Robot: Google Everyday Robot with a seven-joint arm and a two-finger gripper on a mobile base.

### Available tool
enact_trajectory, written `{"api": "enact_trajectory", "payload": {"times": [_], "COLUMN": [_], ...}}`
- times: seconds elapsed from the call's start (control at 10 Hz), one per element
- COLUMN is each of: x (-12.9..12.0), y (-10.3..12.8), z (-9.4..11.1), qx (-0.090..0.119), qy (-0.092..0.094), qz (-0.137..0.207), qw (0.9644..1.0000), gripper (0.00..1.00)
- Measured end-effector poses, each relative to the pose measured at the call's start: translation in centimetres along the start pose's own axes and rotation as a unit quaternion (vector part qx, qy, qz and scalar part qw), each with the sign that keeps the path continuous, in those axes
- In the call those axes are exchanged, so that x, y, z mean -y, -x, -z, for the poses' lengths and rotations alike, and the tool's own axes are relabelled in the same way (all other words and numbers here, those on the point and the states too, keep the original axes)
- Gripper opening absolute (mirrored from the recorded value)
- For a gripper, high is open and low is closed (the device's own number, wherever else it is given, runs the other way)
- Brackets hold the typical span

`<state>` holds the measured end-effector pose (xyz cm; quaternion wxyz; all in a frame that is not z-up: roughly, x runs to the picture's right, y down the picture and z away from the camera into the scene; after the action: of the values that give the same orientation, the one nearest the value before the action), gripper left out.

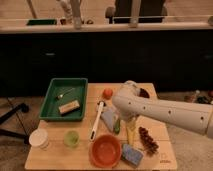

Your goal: Stack cups on top of each other

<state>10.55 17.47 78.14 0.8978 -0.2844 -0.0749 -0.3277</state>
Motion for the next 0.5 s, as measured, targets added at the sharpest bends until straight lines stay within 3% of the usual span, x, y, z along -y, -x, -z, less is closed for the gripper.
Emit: {"api": "enact_trajectory", "payload": {"times": [0.5], "x": [-1.3], "y": [-3.0], "z": [-0.1], "qx": [0.009], "qy": [0.003], "qz": [-0.042], "qw": [0.9991], "gripper": [0.80]}}
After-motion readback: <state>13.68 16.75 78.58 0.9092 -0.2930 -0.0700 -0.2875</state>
